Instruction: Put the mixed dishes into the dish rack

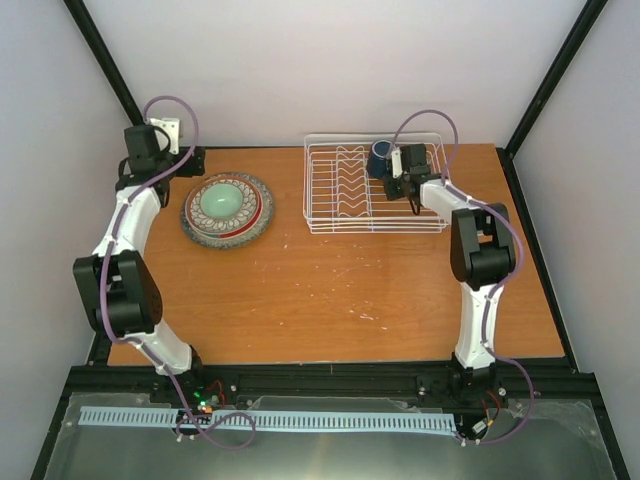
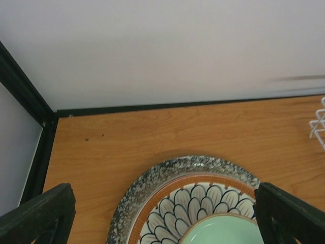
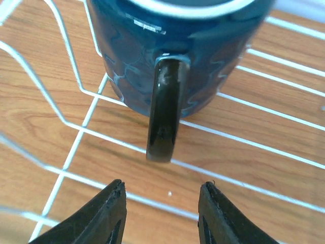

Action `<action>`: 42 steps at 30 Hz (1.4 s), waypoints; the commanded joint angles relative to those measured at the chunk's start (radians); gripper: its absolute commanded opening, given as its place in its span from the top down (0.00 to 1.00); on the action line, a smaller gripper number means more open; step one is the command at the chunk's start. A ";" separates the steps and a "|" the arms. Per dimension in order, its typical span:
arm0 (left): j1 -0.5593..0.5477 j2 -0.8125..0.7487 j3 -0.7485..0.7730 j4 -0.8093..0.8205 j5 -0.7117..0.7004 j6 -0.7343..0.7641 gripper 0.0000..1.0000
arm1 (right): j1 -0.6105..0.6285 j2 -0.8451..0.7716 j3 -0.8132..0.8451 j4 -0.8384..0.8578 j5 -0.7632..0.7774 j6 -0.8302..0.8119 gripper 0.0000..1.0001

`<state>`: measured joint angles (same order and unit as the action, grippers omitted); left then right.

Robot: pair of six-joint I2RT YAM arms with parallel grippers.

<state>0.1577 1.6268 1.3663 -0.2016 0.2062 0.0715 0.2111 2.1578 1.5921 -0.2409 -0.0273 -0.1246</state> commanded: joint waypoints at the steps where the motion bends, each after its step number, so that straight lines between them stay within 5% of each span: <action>1: 0.017 0.089 0.118 -0.256 0.036 0.071 0.06 | 0.005 -0.192 -0.075 0.042 0.035 0.031 0.59; 7: 0.029 0.172 0.225 -0.425 0.002 0.085 0.24 | 0.004 -0.346 -0.110 0.025 0.103 0.044 0.58; 24: 0.032 0.282 0.414 -0.852 0.072 0.191 0.32 | 0.005 -0.419 -0.042 -0.056 0.022 0.081 0.56; 42: 0.032 0.374 0.445 -0.909 0.037 0.196 0.36 | 0.006 -0.436 -0.046 -0.066 -0.018 0.091 0.56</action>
<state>0.1825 1.9759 1.7615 -1.0824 0.2436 0.2478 0.2119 1.7473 1.5253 -0.3000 -0.0383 -0.0433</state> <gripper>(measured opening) 0.645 0.443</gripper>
